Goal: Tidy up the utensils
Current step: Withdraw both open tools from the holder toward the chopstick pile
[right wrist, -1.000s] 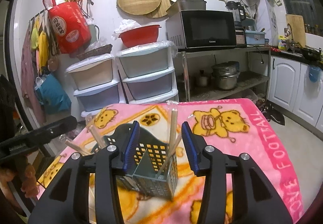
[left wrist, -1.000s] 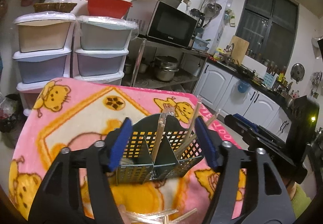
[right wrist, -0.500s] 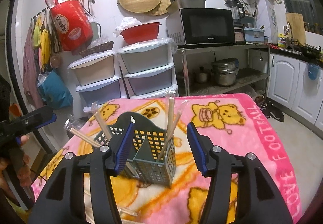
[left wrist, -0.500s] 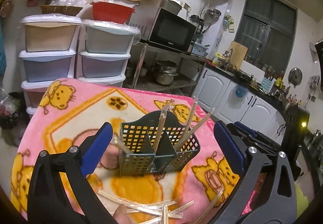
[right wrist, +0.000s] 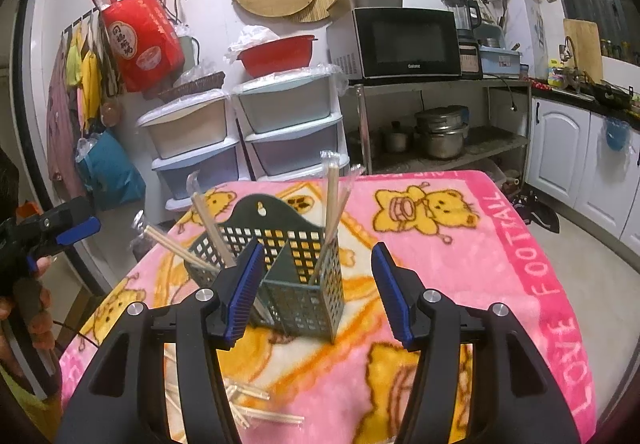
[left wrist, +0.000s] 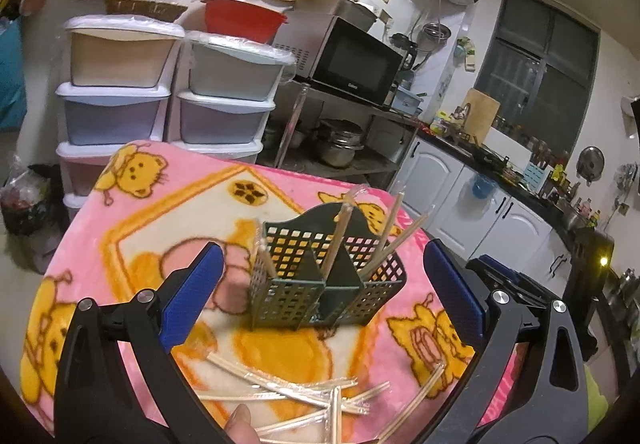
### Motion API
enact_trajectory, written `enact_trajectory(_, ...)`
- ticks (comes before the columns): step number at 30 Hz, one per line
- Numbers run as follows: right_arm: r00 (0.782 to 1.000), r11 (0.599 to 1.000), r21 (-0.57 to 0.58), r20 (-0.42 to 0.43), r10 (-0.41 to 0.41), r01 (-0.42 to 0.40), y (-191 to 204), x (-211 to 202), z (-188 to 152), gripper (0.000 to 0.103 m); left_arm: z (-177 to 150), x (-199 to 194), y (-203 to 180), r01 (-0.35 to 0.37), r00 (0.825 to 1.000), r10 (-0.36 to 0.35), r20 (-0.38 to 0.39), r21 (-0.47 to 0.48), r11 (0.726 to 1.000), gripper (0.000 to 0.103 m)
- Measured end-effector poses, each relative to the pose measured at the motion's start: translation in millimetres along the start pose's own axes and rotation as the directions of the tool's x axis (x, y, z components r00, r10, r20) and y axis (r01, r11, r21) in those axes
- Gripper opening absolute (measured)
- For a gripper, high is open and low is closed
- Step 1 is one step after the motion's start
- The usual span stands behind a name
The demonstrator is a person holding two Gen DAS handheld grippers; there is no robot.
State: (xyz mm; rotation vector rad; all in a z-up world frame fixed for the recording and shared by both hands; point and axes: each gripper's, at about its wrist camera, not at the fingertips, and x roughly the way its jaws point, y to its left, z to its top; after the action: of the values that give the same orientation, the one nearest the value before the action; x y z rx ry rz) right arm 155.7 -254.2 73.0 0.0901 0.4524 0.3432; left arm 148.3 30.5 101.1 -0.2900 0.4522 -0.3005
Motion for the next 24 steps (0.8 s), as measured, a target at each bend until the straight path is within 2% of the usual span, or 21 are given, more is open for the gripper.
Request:
enact_trajectory(14, 0.997, 0.999, -0.012, -0.071, 0.035, -0.036, 14.0, 1.1, -29.2, 0.053, -18.8, -6.1, 23.8, -0.051, 0.998, 0.049, -0.037, -0.041, 0.998, 0.092)
enact_trajectory(24, 0.986, 0.996, -0.030, -0.150, 0.078, -0.083, 34.3, 8.5, -55.3, 0.053, -33.8, -4.8, 37.0, -0.075, 0.995, 0.071, -0.071, -0.059, 0.995, 0.092)
